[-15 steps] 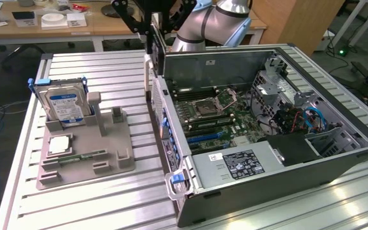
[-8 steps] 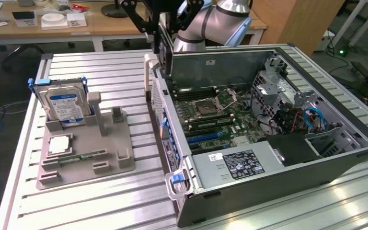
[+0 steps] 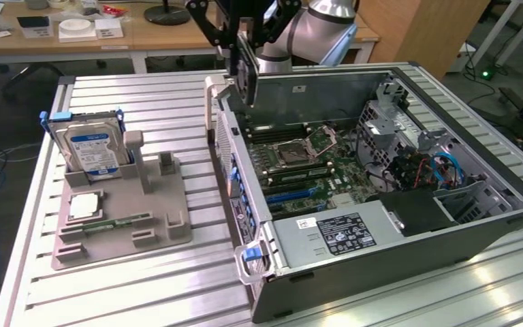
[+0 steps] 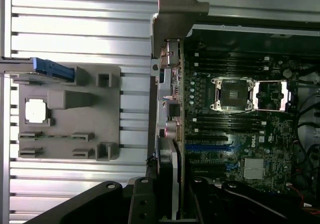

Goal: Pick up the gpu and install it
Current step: 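Pick up the gpu and move the gpu toward the slot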

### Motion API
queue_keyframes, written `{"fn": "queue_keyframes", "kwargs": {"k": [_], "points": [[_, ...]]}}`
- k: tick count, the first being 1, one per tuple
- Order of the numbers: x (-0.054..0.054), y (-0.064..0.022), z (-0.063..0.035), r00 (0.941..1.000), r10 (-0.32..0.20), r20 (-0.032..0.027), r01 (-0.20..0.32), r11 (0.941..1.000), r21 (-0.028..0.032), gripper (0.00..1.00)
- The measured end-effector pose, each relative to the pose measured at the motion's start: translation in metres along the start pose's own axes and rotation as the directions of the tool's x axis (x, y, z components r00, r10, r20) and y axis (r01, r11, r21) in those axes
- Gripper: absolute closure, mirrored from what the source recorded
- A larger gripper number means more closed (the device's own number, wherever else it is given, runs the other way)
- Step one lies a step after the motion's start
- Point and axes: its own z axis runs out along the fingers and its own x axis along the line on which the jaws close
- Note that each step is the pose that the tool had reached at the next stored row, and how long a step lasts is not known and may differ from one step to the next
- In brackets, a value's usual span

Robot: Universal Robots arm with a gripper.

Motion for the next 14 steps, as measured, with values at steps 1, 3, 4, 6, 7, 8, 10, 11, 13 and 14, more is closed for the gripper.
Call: {"fn": "queue_keyframes", "kwargs": {"k": [1,3,4,6,7,8,10,11,13,14], "points": [[-0.002,-0.0001,0.0001,1.0000,0.000,0.0001,0.000,1.0000,-0.0001,0.72],[-0.007,-0.0001,0.0001,1.0000,0.000,0.0000,0.000,1.0000,0.0000,0.72],[-0.009,-0.0001,0.0001,1.0000,0.000,-0.0001,0.000,1.0000,0.0000,0.72],[-0.014,-0.0003,0.0002,1.0000,0.000,0.0000,0.000,1.0000,0.0000,0.72],[-0.016,-0.0003,0.0002,1.0000,0.000,0.0000,0.000,1.0000,0.0000,0.72],[-0.019,-0.0004,0.0002,1.0000,0.000,0.0000,0.000,1.0000,0.0000,0.72],[-0.024,-0.0005,0.0003,1.0000,0.000,0.0000,0.000,1.0000,0.0000,0.72],[-0.026,-0.0005,0.0003,1.0000,0.000,0.0000,0.000,1.0000,0.0000,0.72],[-0.032,-0.0006,0.0004,1.0000,0.000,-0.0001,0.000,1.0000,0.0000,0.72],[-0.036,-0.0007,0.0004,1.0000,0.000,0.0000,0.000,1.0000,0.0000,0.72]]}}
